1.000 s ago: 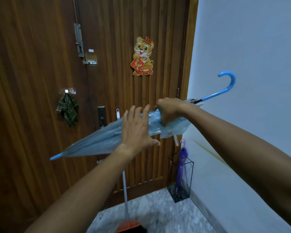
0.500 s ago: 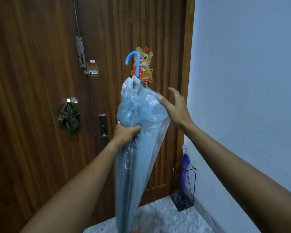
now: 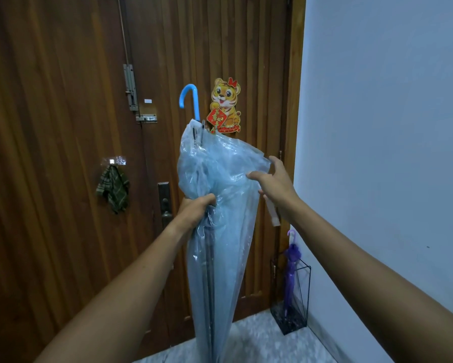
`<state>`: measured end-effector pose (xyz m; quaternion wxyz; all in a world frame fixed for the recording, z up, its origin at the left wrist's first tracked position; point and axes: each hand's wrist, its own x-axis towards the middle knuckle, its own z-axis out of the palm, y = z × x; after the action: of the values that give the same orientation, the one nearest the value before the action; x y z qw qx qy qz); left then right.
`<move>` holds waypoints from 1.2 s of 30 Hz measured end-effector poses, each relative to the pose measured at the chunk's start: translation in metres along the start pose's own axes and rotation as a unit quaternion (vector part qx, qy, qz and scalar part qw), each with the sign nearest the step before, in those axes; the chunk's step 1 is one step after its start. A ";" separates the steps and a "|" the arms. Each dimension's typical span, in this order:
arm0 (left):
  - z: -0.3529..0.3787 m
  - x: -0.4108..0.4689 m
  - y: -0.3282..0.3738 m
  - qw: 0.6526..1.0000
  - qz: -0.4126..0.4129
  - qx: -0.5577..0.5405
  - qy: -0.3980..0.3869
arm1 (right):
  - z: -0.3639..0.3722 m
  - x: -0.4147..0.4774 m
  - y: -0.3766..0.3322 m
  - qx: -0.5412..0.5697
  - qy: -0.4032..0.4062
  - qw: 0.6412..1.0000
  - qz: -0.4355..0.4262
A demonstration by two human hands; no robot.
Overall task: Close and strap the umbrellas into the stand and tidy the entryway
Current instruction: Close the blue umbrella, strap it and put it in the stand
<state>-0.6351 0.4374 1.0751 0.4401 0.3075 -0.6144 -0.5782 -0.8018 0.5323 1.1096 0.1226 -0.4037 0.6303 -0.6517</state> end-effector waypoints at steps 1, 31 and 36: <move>0.000 0.000 0.000 1.000 -0.005 0.002 0.001 | 0.000 -0.001 -0.001 0.006 0.006 1.000 0.001; 0.000 0.011 -0.006 0.988 -0.035 -0.072 -0.130 | 0.002 -0.012 0.005 -0.021 0.004 1.000 -0.003; 0.009 0.010 -0.008 0.973 -0.052 -0.111 -0.198 | -0.001 -0.014 -0.005 0.086 -0.161 0.981 0.064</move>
<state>-0.6482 0.4312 1.0693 0.3104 0.1674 -0.6050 -0.7139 -0.7919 0.5437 1.1089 0.2981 -0.4504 0.5680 -0.6210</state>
